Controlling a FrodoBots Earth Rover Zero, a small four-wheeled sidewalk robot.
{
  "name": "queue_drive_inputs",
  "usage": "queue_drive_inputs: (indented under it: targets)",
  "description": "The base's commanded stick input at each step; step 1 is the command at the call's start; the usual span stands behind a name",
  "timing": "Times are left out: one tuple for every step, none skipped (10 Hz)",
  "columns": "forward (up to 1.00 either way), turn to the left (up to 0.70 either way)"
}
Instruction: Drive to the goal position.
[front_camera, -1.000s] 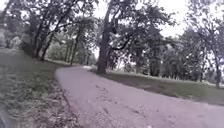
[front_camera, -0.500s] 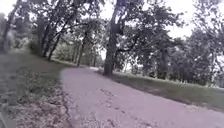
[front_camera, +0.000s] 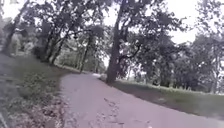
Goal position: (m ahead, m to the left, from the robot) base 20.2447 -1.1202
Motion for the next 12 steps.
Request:
queue_drive_inputs:
  targets:
    - [0.70, 0.02]
    - [0.70, 0.02]
    - [0.70, 0.02]
    - [0.70, 0.05]
    - [0.70, 0.14]
    - [0.70, 0.14]
    - [0.70, 0.14]
    - [0.70, 0.14]
    - [0.70, 0.14]
    - [0.70, 0.08]
    - [0.70, 0.04]
    - [0.70, 0.03]
